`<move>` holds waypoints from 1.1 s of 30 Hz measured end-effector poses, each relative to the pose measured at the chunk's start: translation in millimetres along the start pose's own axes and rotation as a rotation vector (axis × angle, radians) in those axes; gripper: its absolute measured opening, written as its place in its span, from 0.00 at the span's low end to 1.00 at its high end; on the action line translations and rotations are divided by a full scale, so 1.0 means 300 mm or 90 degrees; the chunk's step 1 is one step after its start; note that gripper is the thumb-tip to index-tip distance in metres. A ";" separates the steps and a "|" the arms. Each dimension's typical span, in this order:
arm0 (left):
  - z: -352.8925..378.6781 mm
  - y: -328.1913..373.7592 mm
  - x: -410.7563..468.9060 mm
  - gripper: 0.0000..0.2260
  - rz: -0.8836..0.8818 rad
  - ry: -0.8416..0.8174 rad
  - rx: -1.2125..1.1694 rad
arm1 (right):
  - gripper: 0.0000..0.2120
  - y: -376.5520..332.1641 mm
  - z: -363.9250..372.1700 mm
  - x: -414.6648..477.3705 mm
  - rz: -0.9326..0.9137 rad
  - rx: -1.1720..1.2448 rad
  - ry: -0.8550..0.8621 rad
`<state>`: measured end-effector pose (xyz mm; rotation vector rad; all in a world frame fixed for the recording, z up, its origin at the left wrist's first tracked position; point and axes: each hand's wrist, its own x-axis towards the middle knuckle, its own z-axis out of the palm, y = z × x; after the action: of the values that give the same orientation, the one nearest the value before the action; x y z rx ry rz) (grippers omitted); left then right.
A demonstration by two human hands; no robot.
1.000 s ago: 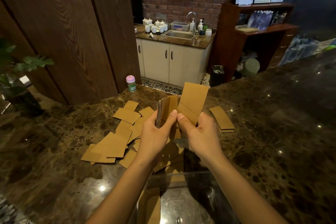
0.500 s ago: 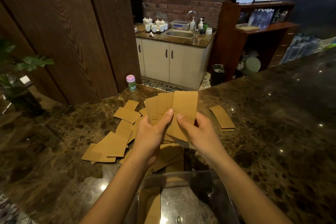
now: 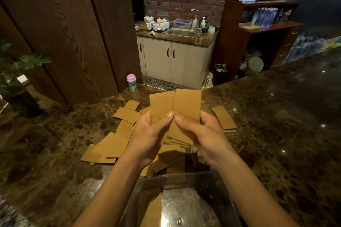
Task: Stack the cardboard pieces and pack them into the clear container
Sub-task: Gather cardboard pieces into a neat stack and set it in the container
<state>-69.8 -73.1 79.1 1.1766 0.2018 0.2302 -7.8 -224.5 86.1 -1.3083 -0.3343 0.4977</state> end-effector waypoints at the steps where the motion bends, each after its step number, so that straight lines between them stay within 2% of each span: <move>1: 0.000 0.001 0.000 0.15 0.011 0.012 0.005 | 0.12 0.001 0.003 -0.001 0.002 0.012 -0.004; 4: -0.010 0.010 -0.003 0.12 -0.003 0.005 -0.017 | 0.13 0.006 0.008 0.005 0.008 0.025 0.013; 7: -0.035 0.018 -0.007 0.14 -0.053 -0.032 -0.067 | 0.13 0.007 0.001 0.014 0.024 0.037 0.032; 11: -0.056 -0.001 0.003 0.19 -0.043 0.003 -0.032 | 0.11 0.013 -0.005 0.013 0.047 0.064 0.035; 16: -0.054 -0.008 0.001 0.12 -0.037 0.030 0.014 | 0.10 0.025 0.004 0.014 0.050 0.055 0.049; 19: -0.055 0.012 0.000 0.16 -0.070 0.022 -0.008 | 0.10 0.022 0.001 0.019 0.056 0.076 0.065; 27: -0.015 0.000 -0.001 0.17 -0.079 0.013 0.020 | 0.12 0.029 0.034 0.004 0.028 0.062 0.008; 30: 0.017 -0.004 -0.009 0.15 -0.098 -0.026 -0.003 | 0.19 0.058 0.051 0.006 -0.005 -0.067 -0.012; 33: 0.031 -0.013 -0.010 0.13 -0.097 -0.046 0.021 | 0.40 0.077 0.057 0.010 -0.022 -0.266 -0.052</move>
<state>-69.8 -83.6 79.2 1.1940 0.2311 0.0509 -17.6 -204.6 67.5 -1.6851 -0.5480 0.4673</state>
